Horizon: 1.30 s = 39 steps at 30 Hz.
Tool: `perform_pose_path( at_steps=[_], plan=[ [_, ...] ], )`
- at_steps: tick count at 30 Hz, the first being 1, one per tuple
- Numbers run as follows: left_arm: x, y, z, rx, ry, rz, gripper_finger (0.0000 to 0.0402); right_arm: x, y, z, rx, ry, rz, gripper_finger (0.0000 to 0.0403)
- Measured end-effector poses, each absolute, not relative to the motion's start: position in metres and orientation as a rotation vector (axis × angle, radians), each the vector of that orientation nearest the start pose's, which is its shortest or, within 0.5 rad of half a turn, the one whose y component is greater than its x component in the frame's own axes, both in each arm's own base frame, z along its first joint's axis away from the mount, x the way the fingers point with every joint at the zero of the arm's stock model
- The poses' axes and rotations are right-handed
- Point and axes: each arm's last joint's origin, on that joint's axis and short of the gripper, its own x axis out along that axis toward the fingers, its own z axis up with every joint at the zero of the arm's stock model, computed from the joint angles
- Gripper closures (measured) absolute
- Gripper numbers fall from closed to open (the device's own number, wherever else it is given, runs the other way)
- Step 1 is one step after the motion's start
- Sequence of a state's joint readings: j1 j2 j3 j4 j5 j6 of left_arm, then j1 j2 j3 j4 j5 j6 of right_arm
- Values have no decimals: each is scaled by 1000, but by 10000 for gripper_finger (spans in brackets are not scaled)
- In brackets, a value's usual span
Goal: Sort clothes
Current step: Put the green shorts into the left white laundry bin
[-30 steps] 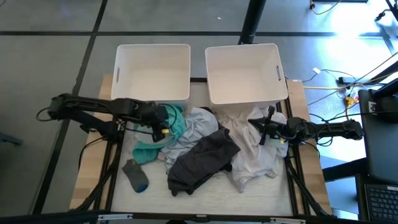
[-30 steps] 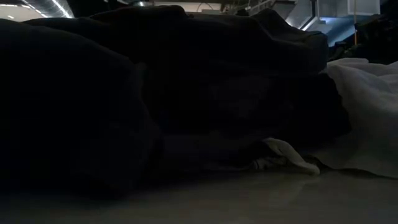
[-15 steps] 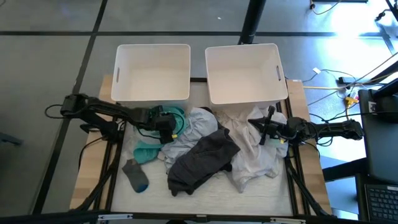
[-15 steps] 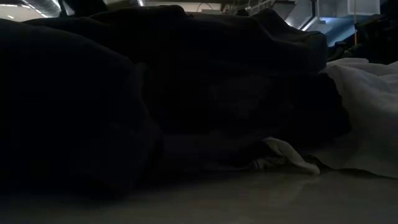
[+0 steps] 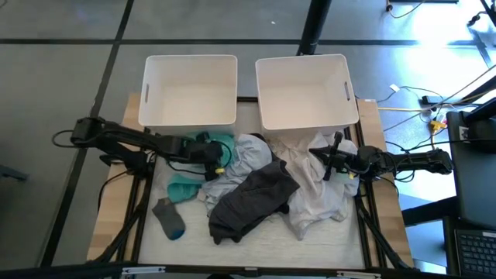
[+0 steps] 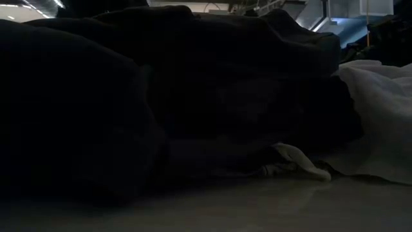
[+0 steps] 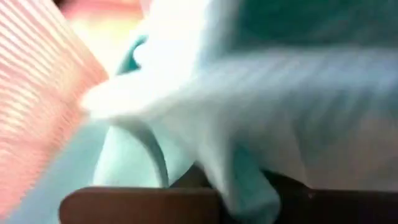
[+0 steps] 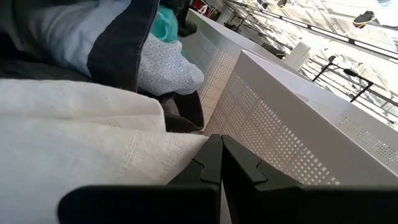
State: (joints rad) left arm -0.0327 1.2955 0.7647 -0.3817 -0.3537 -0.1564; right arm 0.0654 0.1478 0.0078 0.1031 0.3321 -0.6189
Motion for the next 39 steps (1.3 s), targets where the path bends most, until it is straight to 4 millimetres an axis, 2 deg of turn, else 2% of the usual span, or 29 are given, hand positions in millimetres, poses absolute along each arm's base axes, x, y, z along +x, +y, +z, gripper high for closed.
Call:
perform_pose_path(
  at_steps=[9,14,22,29,39],
  plan=[
    [216,2,281,-5,471,323,397,105,-3,164,-622,117,-247,393],
    [202,3,307,29,291,306,398,105,-3,164,-622,115,-248,393],
    [191,7,344,103,40,328,396,105,-3,165,-621,110,-250,393],
    [178,17,402,201,-103,409,395,105,-3,165,-621,109,-251,393],
    [141,32,479,468,-242,693,395,105,-3,165,-620,109,-250,393]
  ],
)
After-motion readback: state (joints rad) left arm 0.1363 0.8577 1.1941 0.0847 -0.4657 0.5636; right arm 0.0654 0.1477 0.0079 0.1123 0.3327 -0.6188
